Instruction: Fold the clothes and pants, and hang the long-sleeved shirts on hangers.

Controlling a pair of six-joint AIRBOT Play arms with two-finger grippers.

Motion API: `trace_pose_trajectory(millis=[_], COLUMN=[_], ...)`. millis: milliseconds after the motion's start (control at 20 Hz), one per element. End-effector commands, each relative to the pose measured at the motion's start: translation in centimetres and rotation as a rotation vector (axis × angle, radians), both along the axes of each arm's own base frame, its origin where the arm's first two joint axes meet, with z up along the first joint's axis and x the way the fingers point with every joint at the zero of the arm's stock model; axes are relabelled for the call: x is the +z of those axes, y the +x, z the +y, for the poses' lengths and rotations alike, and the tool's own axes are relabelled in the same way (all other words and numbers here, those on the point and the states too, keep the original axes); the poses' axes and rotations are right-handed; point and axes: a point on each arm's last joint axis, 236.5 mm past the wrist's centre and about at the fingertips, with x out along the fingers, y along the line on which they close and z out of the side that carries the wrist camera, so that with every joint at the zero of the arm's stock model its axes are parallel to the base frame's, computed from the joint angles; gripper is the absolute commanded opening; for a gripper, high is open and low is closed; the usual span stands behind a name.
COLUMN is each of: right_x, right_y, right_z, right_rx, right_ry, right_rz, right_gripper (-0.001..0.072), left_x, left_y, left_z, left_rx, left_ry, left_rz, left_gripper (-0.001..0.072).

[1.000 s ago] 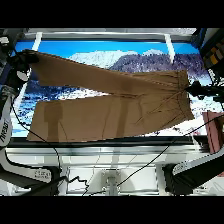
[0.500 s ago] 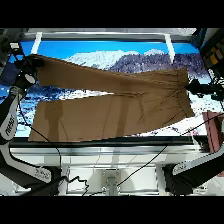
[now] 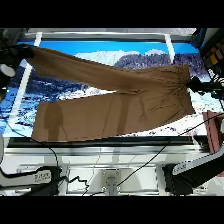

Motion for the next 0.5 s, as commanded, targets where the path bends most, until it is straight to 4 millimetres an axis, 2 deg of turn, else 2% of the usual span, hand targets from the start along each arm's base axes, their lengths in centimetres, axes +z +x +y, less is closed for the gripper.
trace_pose_trajectory(millis=[0,100,200,350,450], right_x=[0.4,0.4,0.4,0.4,0.4], right_y=[0.2,0.3,0.3,0.3,0.3], right_z=[-0.4,-0.5,-0.5,-0.5,-0.5], right_rx=[-0.009,-0.012,-0.012,-0.012,-0.012], right_ry=[-0.02,-0.023,-0.022,-0.022,-0.022], right_rz=[-0.013,-0.015,-0.015,-0.015,-0.015], right_gripper=[0.0036,0.0036,0.0036,0.0036,0.0036], left_x=[-0.4,-1.1,-4.0,-10.4,-15.0], left_y=[-5.6,-7.0,-7.7,-5.9,-3.3], left_z=[-0.8,0.8,2.9,3.7,3.8], left_rx=[-0.033,0.044,0.122,0.136,0.131], left_ry=[-0.078,-0.122,-0.137,-0.164,-0.168], left_rz=[0.204,0.254,0.345,0.449,0.464], left_gripper=[0.0021,0.0021,0.0021,0.0023,0.0023])
